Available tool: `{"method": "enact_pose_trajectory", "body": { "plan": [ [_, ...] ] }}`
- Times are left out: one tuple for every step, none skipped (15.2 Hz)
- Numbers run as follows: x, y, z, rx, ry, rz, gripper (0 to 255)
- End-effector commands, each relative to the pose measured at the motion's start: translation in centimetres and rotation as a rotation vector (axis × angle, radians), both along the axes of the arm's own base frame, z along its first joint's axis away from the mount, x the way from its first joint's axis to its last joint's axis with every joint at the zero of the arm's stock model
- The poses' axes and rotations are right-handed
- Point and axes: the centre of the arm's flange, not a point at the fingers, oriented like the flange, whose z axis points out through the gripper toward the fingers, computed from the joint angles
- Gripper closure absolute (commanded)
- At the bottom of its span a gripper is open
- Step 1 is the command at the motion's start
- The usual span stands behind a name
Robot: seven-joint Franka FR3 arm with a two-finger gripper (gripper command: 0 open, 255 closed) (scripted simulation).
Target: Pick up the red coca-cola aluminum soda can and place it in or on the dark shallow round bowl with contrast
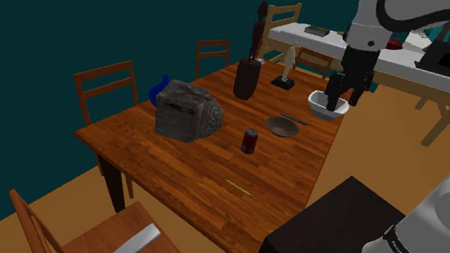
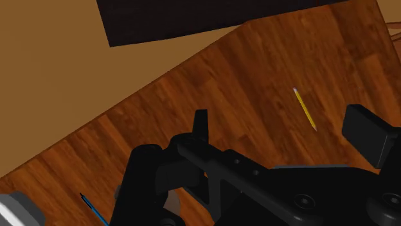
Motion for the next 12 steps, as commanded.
{"method": "enact_pose_trajectory", "body": {
  "plan": [
    [1.6, -0.2, -2.0, 0.0, -0.01, -0.001, 0],
    [2.4, -0.3, -2.9, 0.001, -0.013, -0.002, 0],
    [3.3, -0.4, -3.9, 0.001, -0.016, -0.002, 0],
    [4.1, -0.5, -4.9, 0.001, -0.02, -0.003, 0],
    [5.0, -0.5, -5.8, 0.001, -0.023, -0.004, 0],
    [5.8, -0.6, -6.8, 0.002, -0.026, -0.004, 0],
    [6.7, -0.7, -7.7, 0.002, -0.029, -0.005, 0],
    [7.6, -0.8, -8.7, 0.002, -0.032, -0.006, 0],
    [8.4, -0.9, -9.6, 0.002, -0.036, -0.006, 0],
    [9.3, -1.0, -10.5, 0.002, -0.039, -0.007, 0],
    [10.2, -1.1, -11.5, 0.003, -0.042, -0.008, 0],
    [11.0, -1.2, -12.4, 0.003, -0.045, -0.008, 0]
  ]
}}
